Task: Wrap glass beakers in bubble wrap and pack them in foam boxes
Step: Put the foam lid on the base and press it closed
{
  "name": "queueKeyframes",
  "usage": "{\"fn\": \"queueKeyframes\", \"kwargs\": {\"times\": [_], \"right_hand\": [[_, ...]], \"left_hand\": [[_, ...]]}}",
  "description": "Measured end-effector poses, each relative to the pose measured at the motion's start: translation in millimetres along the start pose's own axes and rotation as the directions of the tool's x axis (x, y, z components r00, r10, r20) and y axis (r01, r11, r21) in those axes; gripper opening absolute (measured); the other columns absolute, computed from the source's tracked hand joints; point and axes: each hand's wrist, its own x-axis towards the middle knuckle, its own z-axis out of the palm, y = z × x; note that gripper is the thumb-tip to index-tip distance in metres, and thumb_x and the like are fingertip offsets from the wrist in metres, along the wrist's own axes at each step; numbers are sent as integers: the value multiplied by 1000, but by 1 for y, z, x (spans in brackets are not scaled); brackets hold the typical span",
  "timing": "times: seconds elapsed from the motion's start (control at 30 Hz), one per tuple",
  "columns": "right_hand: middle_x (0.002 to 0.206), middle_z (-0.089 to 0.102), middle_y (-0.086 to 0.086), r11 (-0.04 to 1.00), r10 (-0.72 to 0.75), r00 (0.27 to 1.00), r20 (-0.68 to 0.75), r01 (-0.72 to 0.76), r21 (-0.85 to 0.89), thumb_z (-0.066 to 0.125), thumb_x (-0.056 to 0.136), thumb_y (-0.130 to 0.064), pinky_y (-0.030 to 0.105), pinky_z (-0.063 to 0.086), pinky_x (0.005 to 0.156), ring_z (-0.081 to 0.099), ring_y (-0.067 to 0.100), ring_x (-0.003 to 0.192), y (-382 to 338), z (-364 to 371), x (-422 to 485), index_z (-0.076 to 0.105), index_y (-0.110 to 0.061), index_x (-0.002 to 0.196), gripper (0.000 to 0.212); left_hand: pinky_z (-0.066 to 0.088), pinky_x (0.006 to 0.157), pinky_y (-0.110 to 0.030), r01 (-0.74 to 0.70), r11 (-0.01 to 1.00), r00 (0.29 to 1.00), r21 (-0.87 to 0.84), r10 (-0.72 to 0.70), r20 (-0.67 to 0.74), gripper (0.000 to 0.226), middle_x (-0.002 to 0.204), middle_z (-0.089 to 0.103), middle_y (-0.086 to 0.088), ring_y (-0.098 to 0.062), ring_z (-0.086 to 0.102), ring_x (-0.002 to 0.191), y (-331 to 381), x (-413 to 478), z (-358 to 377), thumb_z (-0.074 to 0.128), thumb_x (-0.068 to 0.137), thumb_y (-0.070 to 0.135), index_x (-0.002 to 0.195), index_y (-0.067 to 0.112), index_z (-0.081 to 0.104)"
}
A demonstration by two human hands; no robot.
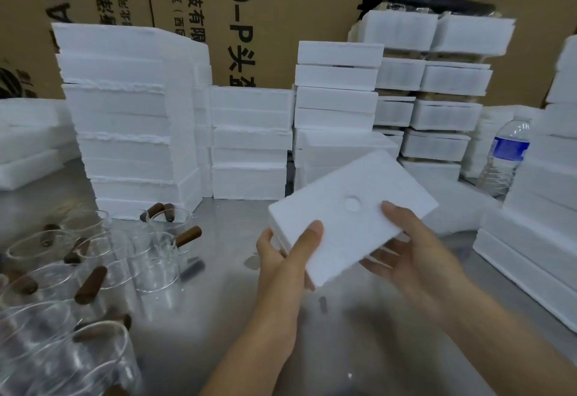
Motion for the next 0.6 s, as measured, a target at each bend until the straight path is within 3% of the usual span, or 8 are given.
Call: {"fn": "queueKeyframes", "kwargs": {"times": [0.07, 0.17, 0.27, 0.4, 0.6], "right_hand": [[96, 67, 8, 992, -90, 996, -20, 88, -92, 71, 53, -37, 34, 53, 67, 65, 24, 84, -19, 10, 5, 57, -15, 112, 65], [91, 67, 4, 982, -185, 982, -37, 183, -55, 66, 78, -32, 40, 56, 76, 63, 23, 87, -55, 27, 20, 59, -17, 105, 32], [94, 61, 2, 975, -207, 973, -98, 213, 55, 64, 82, -34, 37, 57, 68, 61, 23, 92, -102, 49, 43, 55, -22, 97, 22], [99, 56, 7, 991, -81, 968, -237, 104, 86, 73, 71, -40, 42, 55, 68, 60, 27, 87, -147, 80, 71, 47, -21, 89, 37], [86, 51, 6, 997, -75, 919, -387, 56, -58, 71, 74, -40, 42, 50, 73, 52, 28, 76, -159, 108, 114, 43, -19, 79, 35]], "left_hand": [[54, 73, -29, -2, 994, 997, -107, 10, 76, 103, 104, 72, 7, -11, 70, 91, -1, 3, 0, 87, 46, 52, 134, 27, 40], [51, 80, -33, 34, 988, 995, -153, -19, 100, 96, 112, 66, 0, -15, 67, 97, -4, 8, -2, 65, 50, 72, 132, 30, 37], [51, 78, -33, 99, 989, 994, -114, -93, 57, 83, 114, 58, -1, -15, 65, 92, -13, 14, -3, 49, 54, 66, 127, 30, 37], [50, 68, -30, 141, 987, 990, -82, -139, 24, 55, 104, 61, -2, -17, 66, 79, -21, 21, -1, 48, 79, 51, 127, 24, 40], [46, 56, -24, 171, 980, 985, -100, -168, 33, 30, 95, 64, -7, -16, 65, 64, -28, 29, 3, 51, 93, 33, 119, 20, 45]]}}
